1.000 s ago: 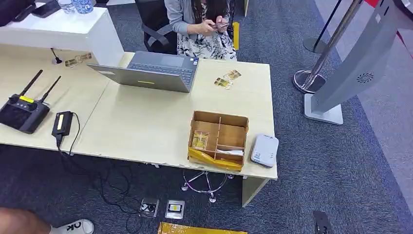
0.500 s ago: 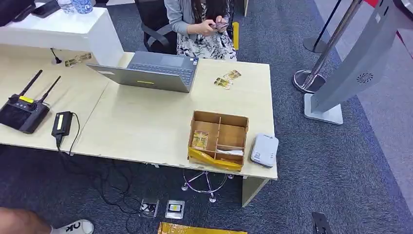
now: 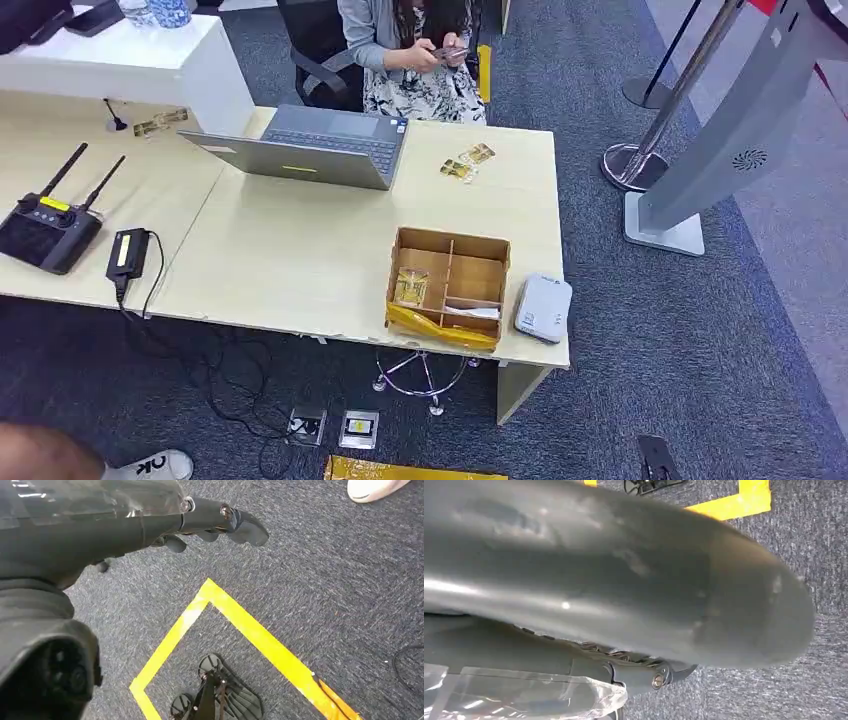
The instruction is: Pass the card to the sensor for recognition and then transmit it.
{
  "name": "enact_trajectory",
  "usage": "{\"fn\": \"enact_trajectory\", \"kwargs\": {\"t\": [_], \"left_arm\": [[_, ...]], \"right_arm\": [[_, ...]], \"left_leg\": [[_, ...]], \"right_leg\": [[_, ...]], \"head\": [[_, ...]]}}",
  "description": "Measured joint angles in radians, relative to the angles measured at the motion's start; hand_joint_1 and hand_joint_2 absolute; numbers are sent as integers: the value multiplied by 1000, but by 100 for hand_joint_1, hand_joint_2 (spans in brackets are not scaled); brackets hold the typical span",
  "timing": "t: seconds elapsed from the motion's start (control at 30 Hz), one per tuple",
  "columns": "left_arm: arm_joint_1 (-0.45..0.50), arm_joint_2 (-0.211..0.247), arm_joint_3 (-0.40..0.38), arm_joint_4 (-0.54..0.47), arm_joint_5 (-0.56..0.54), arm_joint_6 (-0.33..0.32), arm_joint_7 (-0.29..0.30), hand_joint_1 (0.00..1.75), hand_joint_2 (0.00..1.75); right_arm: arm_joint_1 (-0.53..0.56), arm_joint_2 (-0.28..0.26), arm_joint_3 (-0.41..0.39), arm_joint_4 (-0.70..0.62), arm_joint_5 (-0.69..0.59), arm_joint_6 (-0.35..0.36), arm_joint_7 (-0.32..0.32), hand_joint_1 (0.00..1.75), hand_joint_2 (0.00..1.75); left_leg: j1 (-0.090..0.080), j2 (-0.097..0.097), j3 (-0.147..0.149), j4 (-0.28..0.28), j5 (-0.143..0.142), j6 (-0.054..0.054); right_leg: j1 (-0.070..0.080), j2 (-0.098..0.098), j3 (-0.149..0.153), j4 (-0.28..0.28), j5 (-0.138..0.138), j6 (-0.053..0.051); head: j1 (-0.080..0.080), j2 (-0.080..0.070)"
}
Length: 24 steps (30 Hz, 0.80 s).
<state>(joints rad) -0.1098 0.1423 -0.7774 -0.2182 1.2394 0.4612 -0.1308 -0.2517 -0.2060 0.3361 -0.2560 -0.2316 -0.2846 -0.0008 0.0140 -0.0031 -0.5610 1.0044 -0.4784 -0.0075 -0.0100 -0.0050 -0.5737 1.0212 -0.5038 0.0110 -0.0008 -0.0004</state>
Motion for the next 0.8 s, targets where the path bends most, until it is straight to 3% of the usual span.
{"fn": "enact_trajectory", "kwargs": {"t": [0.8], "left_arm": [[0, 0, 0, 0, 7, 8, 15, 0, 0]], "right_arm": [[-2, 0, 39, 0, 7, 2, 5, 0, 0]], "left_leg": [[0, 0, 0, 0, 0, 0]], "right_leg": [[0, 0, 0, 0, 0, 0]], "head": [[0, 0]]}}
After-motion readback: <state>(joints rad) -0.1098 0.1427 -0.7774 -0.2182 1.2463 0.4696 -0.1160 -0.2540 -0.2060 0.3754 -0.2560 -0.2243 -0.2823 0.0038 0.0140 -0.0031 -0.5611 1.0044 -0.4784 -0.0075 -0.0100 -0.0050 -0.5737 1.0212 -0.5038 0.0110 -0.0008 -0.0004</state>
